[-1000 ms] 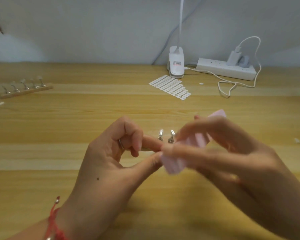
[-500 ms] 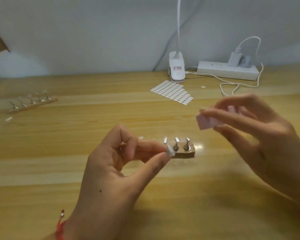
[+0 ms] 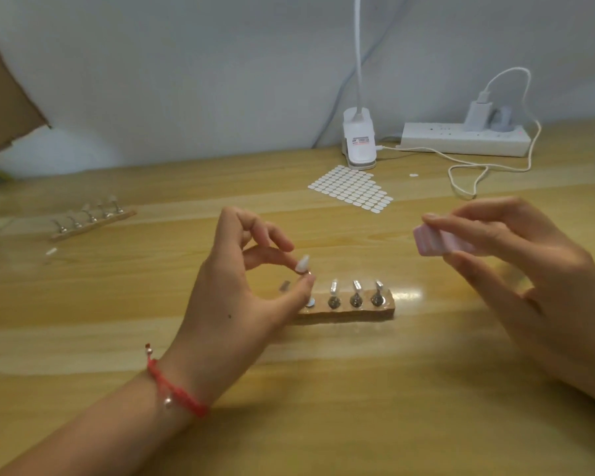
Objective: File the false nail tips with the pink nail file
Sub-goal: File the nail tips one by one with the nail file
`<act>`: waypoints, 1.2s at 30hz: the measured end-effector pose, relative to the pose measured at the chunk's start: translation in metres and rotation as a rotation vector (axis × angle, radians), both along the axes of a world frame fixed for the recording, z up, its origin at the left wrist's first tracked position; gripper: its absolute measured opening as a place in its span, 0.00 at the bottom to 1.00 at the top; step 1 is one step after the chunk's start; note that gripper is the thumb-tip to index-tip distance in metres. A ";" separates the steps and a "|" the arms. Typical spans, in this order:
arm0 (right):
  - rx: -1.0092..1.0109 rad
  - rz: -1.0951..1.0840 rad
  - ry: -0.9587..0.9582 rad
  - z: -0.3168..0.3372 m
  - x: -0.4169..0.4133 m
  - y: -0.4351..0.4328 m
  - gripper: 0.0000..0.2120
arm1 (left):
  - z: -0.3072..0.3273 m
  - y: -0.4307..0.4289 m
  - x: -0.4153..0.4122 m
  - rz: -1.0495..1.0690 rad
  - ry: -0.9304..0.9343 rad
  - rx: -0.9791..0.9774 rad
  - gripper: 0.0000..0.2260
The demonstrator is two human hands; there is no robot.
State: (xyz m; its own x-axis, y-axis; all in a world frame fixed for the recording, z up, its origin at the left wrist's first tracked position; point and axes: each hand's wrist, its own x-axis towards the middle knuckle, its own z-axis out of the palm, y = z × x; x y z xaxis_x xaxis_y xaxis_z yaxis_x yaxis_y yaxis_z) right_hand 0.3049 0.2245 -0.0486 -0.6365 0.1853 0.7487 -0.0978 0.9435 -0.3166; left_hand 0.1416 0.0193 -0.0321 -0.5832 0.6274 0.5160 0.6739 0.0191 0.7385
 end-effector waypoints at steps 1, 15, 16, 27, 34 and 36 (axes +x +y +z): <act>-0.003 0.008 -0.004 -0.001 0.000 0.000 0.16 | -0.002 0.001 0.000 -0.005 0.040 -0.026 0.23; -0.030 0.078 -0.041 -0.002 0.000 0.000 0.16 | 0.001 0.008 -0.007 -0.059 0.380 -0.335 0.23; -0.035 0.079 -0.043 -0.002 0.000 0.000 0.16 | 0.001 0.010 -0.006 -0.066 0.375 -0.331 0.22; -0.008 0.054 -0.040 0.005 0.001 -0.006 0.17 | 0.007 0.013 0.010 -0.141 0.418 0.019 0.17; -0.017 0.153 -0.001 0.013 0.009 -0.036 0.17 | -0.006 -0.002 0.041 -0.158 -0.035 0.250 0.19; -0.029 0.180 -0.035 0.015 0.011 -0.043 0.16 | -0.007 -0.002 0.042 -0.161 -0.168 0.261 0.19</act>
